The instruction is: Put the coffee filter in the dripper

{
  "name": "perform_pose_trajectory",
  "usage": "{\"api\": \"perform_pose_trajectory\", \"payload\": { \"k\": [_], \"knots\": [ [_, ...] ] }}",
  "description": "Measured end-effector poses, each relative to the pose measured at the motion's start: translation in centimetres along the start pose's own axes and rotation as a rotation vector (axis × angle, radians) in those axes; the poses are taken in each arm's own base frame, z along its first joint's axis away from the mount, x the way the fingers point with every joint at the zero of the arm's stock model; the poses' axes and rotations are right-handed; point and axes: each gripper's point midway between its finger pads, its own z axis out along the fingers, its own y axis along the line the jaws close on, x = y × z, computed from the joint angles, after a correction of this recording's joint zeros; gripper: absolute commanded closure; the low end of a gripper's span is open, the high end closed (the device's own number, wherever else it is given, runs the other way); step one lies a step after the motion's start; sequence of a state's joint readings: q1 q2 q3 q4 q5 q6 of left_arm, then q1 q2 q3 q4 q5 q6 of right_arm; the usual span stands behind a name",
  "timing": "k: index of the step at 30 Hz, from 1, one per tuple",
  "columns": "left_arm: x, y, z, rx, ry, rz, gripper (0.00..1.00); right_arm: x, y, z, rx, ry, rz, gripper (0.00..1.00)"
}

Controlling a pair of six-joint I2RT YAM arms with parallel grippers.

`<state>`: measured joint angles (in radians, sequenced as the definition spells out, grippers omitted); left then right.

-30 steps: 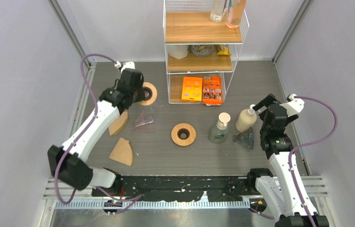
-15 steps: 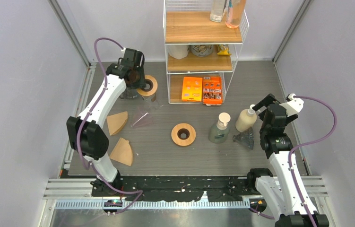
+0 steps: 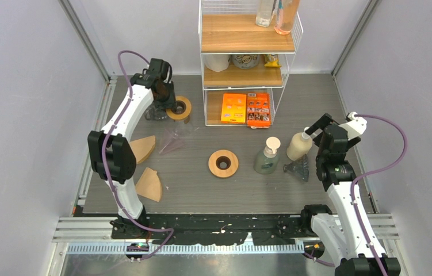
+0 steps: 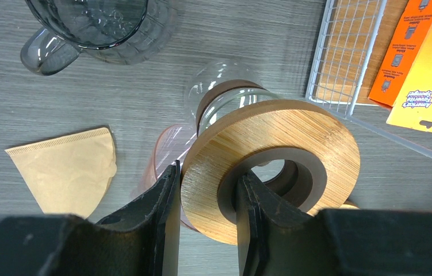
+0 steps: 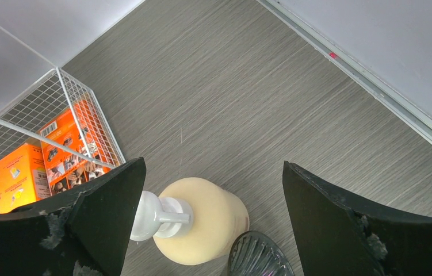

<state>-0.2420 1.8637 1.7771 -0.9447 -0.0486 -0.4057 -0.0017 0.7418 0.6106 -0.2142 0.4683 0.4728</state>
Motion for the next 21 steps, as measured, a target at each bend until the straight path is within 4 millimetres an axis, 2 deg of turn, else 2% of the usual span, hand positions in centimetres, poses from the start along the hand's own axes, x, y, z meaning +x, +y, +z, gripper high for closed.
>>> {"api": "perform_pose_trajectory", "payload": {
  "k": [7, 10, 18, 21],
  "knots": [
    [0.5, 0.0, 1.2, -0.008, 0.038, 0.002, 0.87, 0.3, 0.6, 0.1, -0.029, 0.017, -0.012, 0.05],
    [0.6, 0.0, 1.7, -0.012, 0.049, 0.002, 0.80, 0.4, 0.6, 0.1, -0.034, 0.022, -0.019, 0.05],
    [0.7, 0.1, 1.8, -0.013, 0.053, 0.005, 0.54, 0.4, 0.7, 0.1, -0.038, 0.024, -0.024, 0.05],
    [0.7, 0.1, 1.8, -0.013, 0.053, 0.007, 0.39, 0.4, 0.7, 0.1, -0.038, 0.024, -0.027, 0.05]
  ]
}}
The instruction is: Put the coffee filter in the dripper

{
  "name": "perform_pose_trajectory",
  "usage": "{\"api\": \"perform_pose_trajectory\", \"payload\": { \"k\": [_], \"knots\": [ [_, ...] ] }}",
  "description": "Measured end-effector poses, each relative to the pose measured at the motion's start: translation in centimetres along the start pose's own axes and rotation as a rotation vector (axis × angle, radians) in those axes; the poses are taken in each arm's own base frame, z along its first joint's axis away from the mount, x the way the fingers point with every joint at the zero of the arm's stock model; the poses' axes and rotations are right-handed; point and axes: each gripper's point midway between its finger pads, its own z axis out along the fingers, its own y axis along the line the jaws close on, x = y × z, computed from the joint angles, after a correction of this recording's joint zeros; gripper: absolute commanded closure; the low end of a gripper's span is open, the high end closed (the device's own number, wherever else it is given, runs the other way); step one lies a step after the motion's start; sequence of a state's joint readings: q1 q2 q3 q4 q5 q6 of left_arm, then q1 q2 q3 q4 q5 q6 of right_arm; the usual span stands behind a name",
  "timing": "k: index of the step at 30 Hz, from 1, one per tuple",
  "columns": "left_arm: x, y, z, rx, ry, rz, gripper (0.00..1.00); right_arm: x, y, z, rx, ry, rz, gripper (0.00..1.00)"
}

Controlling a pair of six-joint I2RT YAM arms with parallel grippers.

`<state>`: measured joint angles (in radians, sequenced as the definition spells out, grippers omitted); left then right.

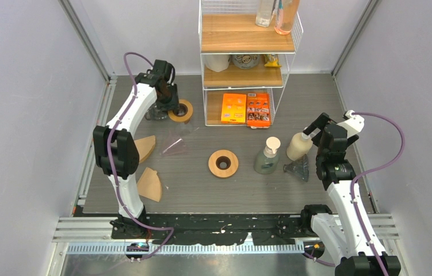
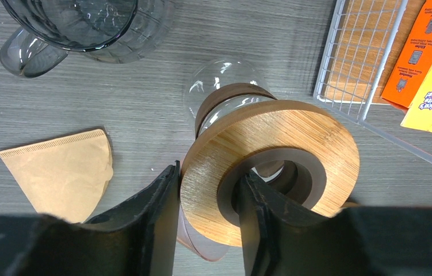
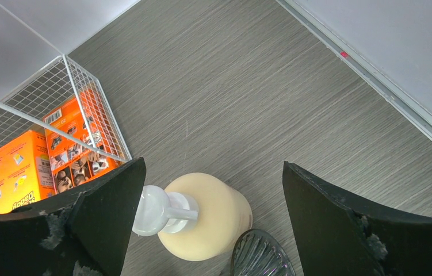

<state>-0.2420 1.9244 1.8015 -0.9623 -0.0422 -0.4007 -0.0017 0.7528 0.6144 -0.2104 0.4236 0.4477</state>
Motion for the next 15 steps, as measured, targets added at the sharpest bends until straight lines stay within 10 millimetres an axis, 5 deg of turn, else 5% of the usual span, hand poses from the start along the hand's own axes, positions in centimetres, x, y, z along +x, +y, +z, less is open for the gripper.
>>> {"api": "perform_pose_trajectory", "payload": {
  "k": [9, 15],
  "knots": [
    [-0.6, -0.4, -0.4, 0.024, -0.029, 0.014, 0.01, 0.1, 0.2, 0.0, -0.011, 0.006, -0.001, 0.05],
    [-0.1, -0.2, -3.8, 0.062, -0.120, 0.003, 0.01, 0.1, 0.3, 0.0, -0.017, 0.008, -0.002, 0.05]
  ]
}}
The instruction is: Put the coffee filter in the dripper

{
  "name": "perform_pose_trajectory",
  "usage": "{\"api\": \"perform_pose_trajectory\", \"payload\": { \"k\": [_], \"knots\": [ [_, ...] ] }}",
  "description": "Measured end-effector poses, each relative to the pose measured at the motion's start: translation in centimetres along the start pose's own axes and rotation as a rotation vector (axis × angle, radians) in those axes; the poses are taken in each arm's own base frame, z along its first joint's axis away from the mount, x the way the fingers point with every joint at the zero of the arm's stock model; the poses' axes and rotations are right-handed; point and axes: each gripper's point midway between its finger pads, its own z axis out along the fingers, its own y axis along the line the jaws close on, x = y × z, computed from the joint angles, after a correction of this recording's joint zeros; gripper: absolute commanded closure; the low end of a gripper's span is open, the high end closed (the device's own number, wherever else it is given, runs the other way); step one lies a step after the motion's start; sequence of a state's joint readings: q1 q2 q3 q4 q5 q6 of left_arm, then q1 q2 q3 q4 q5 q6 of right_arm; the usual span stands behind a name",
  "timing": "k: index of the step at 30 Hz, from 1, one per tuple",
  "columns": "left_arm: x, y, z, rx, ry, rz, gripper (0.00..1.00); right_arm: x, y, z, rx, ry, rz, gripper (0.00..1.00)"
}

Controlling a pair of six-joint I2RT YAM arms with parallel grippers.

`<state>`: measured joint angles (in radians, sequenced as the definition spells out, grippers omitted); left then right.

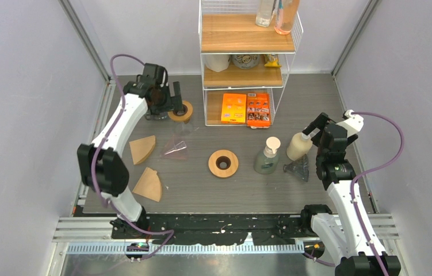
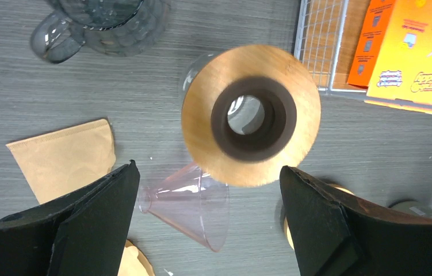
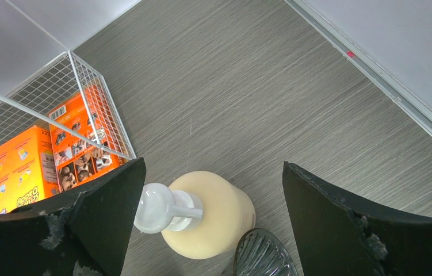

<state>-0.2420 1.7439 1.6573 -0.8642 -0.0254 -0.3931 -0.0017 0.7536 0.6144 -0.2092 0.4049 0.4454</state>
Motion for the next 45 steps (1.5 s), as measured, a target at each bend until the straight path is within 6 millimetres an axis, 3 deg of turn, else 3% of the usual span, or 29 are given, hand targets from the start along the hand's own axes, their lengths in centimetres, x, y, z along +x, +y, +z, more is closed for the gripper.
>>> {"api": "perform_pose_trajectory", "payload": {
  "k": [4, 7, 12, 15, 21, 26, 38, 45],
  "knots": [
    [1.8, 0.8, -3.0, 0.003, -0.062, -0.027, 0.00, -0.2, 0.2, 0.0, -0.011, -0.005, -0.001, 0.05],
    [4.2, 1.5, -3.9, -0.008, -0.087, -0.053, 0.00, -0.3, 0.4, 0.0, -0.017, -0.009, 0.000, 0.05],
    [8.6, 2.2, -2.4, -0.068, -0.045, -0.061, 0.00, -0.3, 0.5, 0.1, -0.022, -0.009, 0.001, 0.05],
    [9.9, 2.4, -1.3, -0.100, -0.044, -0.084, 0.00, -0.1, 0.6, 0.3, -0.023, -0.003, -0.001, 0.05],
    [9.6, 1.8, 1.9, -0.113, -0.068, -0.157, 0.02, -0.1, 0.6, 0.3, -0.027, -0.003, -0.004, 0.05],
    [10.2, 2.4, 4.0, -0.184, -0.046, -0.164, 0.10, -0.1, 0.6, 0.3, -0.027, -0.003, -0.011, 0.05],
    [10.6, 3.1, 4.2, -0.287, -0.049, -0.124, 0.42, -0.1, 0.6, 0.3, -0.027, -0.003, -0.015, 0.05],
    [10.6, 3.6, 4.0, -0.324, -0.047, -0.111, 0.66, 0.1, 1.1, 0.2, -0.055, 0.010, -0.014, 0.05]
  ]
}}
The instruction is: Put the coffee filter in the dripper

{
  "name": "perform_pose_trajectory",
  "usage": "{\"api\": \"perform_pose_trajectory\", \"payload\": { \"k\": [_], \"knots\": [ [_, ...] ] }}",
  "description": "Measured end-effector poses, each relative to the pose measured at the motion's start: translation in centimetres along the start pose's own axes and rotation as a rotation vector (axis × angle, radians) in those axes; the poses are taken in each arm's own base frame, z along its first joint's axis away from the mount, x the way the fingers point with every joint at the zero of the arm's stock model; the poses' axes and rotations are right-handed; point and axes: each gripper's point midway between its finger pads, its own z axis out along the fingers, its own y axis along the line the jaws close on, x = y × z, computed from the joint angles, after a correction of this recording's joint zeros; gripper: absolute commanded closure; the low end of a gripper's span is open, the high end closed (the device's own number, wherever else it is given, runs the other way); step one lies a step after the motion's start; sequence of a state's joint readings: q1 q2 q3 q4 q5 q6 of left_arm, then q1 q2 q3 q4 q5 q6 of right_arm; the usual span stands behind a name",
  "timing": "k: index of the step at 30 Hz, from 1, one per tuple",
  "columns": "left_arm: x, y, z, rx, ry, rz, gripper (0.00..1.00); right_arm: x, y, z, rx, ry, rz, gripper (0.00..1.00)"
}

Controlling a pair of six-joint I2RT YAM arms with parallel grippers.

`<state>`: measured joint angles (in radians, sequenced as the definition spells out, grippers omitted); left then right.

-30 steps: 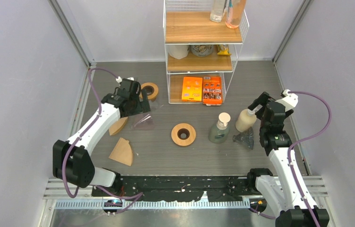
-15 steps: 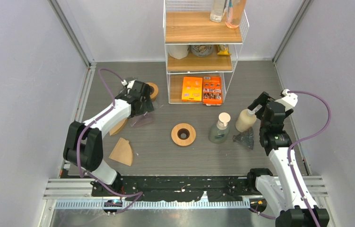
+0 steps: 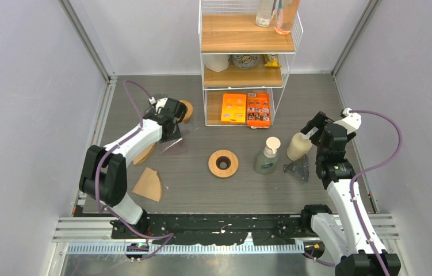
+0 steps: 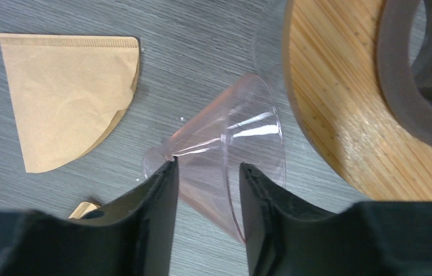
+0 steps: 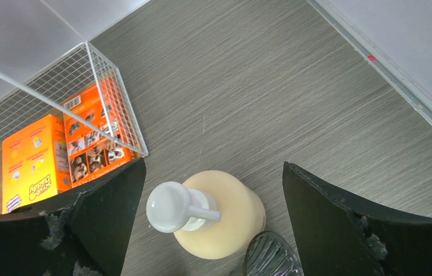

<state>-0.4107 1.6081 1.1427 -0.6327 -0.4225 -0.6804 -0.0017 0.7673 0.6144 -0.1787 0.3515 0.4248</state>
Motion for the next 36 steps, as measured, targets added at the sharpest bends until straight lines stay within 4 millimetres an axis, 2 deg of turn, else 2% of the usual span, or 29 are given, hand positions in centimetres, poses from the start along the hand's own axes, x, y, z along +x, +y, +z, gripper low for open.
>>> {"api": "perform_pose_trajectory", "payload": {
  "k": [5, 9, 12, 16, 19, 28, 31, 36],
  "knots": [
    [-0.1, 0.1, 0.0, -0.008, -0.007, 0.014, 0.77, 0.2, 1.2, -0.2, -0.065, 0.022, 0.001, 0.05],
    [0.1, 0.0, 0.0, 0.000, 0.000, 0.011, 0.85, -0.8, 2.6, -0.7, -0.127, 0.021, -0.003, 0.04],
    [0.4, -0.1, -0.1, 0.013, -0.002, 0.014, 0.92, -2.0, 4.4, -1.5, -0.183, 0.015, -0.034, 0.05],
    [1.0, -0.2, -0.6, 0.049, 0.002, 0.013, 0.96, -2.3, 8.1, -2.9, -0.304, 0.026, -0.107, 0.05],
    [1.6, -0.2, -1.0, 0.069, 0.003, 0.020, 1.00, -1.5, 10.6, -4.0, -0.382, 0.051, -0.176, 0.05],
    [3.2, 0.2, -3.2, 0.179, -0.013, 0.022, 1.00, 2.4, 17.5, -8.2, -0.707, 0.146, -0.323, 0.04],
    [2.7, 0.2, -4.5, 0.236, -0.059, 0.014, 1.00, 3.8, 19.7, -9.6, -0.824, 0.176, -0.336, 0.05],
    [0.9, 0.6, -8.0, 0.336, -0.188, -0.009, 1.00, 6.6, 22.7, -11.6, -0.980, 0.237, -0.360, 0.05]
  ]
}}
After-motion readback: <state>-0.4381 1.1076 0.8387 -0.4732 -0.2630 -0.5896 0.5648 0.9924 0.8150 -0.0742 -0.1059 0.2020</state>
